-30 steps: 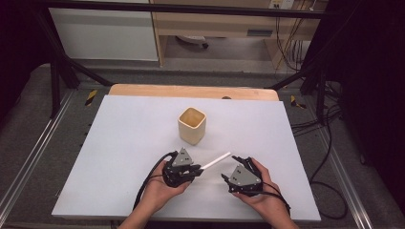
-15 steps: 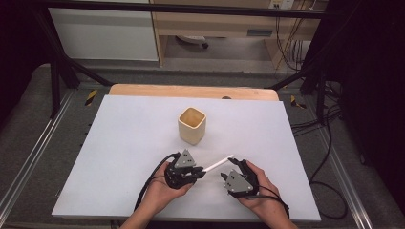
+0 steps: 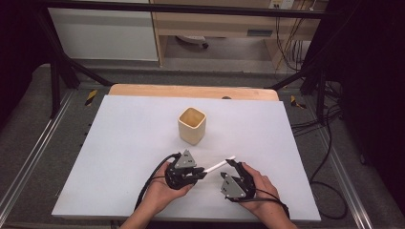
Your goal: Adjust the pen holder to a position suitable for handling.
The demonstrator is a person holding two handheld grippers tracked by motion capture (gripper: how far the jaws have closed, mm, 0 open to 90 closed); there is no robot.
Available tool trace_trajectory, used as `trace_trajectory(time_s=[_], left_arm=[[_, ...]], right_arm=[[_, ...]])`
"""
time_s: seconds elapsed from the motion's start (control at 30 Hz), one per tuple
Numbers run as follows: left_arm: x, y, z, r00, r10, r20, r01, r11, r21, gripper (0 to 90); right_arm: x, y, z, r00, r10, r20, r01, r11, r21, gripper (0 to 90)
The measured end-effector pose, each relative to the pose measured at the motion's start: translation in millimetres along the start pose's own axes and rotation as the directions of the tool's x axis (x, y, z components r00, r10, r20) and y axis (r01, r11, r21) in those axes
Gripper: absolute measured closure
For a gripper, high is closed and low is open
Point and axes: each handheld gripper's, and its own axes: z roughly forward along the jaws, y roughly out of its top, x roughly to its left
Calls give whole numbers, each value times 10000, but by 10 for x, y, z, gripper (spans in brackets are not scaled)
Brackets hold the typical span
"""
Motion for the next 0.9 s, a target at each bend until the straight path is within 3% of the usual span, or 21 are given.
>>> trace_trajectory(time_s=[0.33,0.57,0.9], left_arm=[[-51,19,3,9996,124,250,-124,9999,5,793],[-83,28,16,9989,218,408,-218,9998,0,793],[-110,35,31,9976,342,609,-347,9994,82,793]], right_arm=[[54,29,10,9977,-682,56,682,9976,131,522],[95,48,26,9908,-1356,42,1355,9905,217,549],[145,64,34,9823,-1875,-20,1874,9817,321,630]])
